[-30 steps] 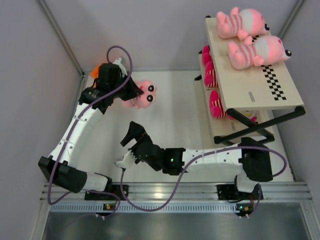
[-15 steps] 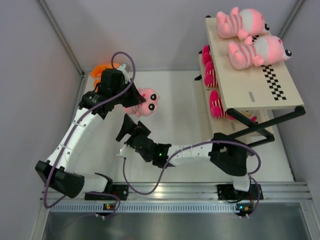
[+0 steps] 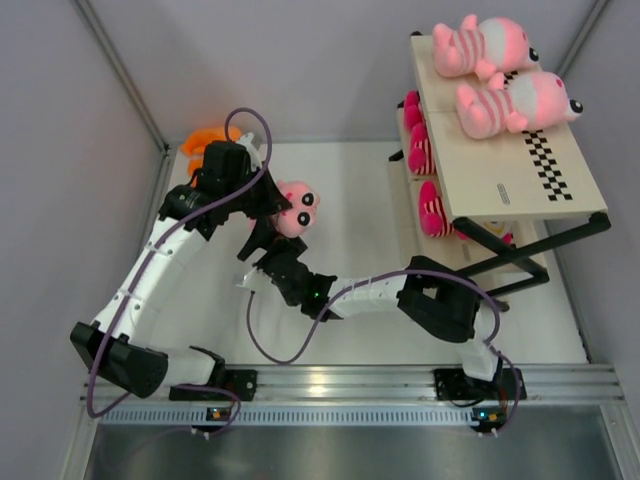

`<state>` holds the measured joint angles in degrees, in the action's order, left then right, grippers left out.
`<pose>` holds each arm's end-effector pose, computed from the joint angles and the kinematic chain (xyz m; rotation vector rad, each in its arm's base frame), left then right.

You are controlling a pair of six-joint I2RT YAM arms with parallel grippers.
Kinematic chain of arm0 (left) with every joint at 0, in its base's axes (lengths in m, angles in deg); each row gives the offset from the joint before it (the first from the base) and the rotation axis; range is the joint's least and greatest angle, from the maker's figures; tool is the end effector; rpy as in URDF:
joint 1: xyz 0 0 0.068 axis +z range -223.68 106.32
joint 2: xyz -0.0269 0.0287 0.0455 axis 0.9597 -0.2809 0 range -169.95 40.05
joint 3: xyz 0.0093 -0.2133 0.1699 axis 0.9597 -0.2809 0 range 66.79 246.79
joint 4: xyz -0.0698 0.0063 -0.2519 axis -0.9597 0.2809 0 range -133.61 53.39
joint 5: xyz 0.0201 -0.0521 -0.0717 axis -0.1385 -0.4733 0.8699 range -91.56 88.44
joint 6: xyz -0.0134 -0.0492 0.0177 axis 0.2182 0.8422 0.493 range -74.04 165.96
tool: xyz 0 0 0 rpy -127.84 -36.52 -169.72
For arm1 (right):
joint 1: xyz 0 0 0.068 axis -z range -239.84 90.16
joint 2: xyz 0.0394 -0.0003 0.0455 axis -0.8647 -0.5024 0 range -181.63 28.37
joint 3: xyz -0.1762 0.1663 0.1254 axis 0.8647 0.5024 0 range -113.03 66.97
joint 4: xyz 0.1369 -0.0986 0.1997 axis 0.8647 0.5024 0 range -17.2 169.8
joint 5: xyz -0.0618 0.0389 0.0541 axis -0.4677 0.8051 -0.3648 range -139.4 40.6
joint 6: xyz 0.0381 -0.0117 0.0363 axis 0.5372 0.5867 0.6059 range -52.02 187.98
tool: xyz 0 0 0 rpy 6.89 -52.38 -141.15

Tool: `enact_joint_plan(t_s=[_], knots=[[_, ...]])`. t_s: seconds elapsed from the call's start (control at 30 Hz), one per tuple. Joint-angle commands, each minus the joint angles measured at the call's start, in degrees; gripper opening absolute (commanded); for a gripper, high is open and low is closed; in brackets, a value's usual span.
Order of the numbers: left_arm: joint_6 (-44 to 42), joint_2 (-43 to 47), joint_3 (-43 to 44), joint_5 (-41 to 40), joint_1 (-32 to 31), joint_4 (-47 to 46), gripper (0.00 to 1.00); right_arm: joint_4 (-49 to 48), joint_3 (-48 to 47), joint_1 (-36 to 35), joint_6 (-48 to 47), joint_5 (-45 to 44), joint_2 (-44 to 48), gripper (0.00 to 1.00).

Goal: Place and organize the stuffed toys onto the shelf

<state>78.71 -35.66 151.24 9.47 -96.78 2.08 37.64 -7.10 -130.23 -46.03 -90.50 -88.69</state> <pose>0.2502 -0.1142 0.4004 -0.0833 2.3053 -0.7350 0.1764 0.4256 0.2117 -1.7476 0.4978 -1.1609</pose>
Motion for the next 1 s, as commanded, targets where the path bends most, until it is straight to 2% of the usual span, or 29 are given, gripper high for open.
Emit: enact_joint_plan(t_s=[0.0, 0.07, 0.1, 0.13, 0.17, 0.23, 0.4, 0.43, 0.5, 0.53, 0.57, 0.63, 0.67, 0.7, 0.73, 0.77, 0.8, 0.87, 0.97], knots=[[0.03, 2.05, 0.19, 1.19, -0.29, -0.69, 0.0, -5.36, -3.54, 0.78, -4.2, -1.17, -0.54, 0.99], [0.12, 2.31, 0.19, 1.8, -0.2, -0.6, 0.0, -5.19, -4.07, 1.22, -4.02, -1.52, -0.45, 0.97], [0.12, 2.31, 0.19, 1.89, -0.29, -0.6, 0.0, -5.1, -4.25, 1.57, -3.93, -1.7, -0.54, 0.92], [0.21, 2.4, 0.11, 2.07, -0.29, -0.6, 0.0, -4.92, -4.25, 1.75, -3.76, -1.7, -0.28, 0.64], [0.29, 2.31, 0.11, 2.16, -0.29, -0.78, 0.0, -5.01, -4.25, 1.83, -3.41, -1.35, -0.19, 0.54], [0.3, 2.31, -0.16, 2.33, -0.29, -0.69, 0.0, -5.01, -4.25, 1.75, -2.88, -0.91, -0.02, 0.39], [-0.32, 2.4, -0.42, 2.34, -0.29, -0.78, 0.0, -6.85, -4.77, 1.22, -1.91, -1.35, 0.33, 0.16], [-0.76, 2.75, -0.51, 2.16, -0.29, -0.78, 0.0, -7.38, -4.86, 1.05, -1.39, -1.35, 0.95, 0.0], [-3.47, 3.1, -0.6, 1.02, -0.29, -0.69, 0.0, -6.6, -5.21, 0.26, 0.1, -1.7, 1.91, 0.0], [-4.88, 3.36, -0.51, 0.58, -0.2, -0.78, 0.09, -4.07, -5.39, 0.08, 2.63, -1.96, 3.57, 0.0], [-8.63, 3.8, -0.25, 0.14, -0.29, -0.78, 0.25, -2.48, -5.48, -0.27, 4.14, -2.49, 4.63, 0.0], [-13.83, 4.42, 1.15, -0.47, -0.29, -0.78, 0.43, 2.96, -6.09, -1.33, 8.18, -3.1, 8.83, 0.0], [-19.08, 4.77, 1.94, -1.09, -0.2, -0.69, 0.52, 9.95, -6.53, -1.76, 13.42, -2.93, 10.43, 0.0], [-21.22, 5.38, 3.61, -2.14, -0.29, -0.69, 0.71, 14.28, -7.84, -2.55, 16.51, -2.32, 12.01, 0.0], [-22.98, 5.82, 4.41, -5.63, -0.29, -0.69, 0.79, 19.11, -8.9, -2.99, 23.59, -1.62, 15.24, 0.0], [-25.17, 6.18, 5.46, -7.49, -0.2, -0.6, 0.85, 29.78, -10.12, -3.26, 27.41, 1.0, 16.76, 0.0], [-26.06, 6.53, 7.99, -9.6, -0.11, -0.08, 0.95, 34.32, -12.92, -3.96, 30.92, 2.59, 18.25, 0.0], [-28.43, 6.53, 11.08, -14.7, 0.15, 0.54, 0.99, 47.21, -15.92, -4.4, 39.98, 6.1, 21.95, 0.0], [-30.11, 5.92, 18.28, -19.18, 0.76, 1.77, 0.99, 55.17, -20.24, -5.19, 47.73, 15.58, 26.6, 0.0]])
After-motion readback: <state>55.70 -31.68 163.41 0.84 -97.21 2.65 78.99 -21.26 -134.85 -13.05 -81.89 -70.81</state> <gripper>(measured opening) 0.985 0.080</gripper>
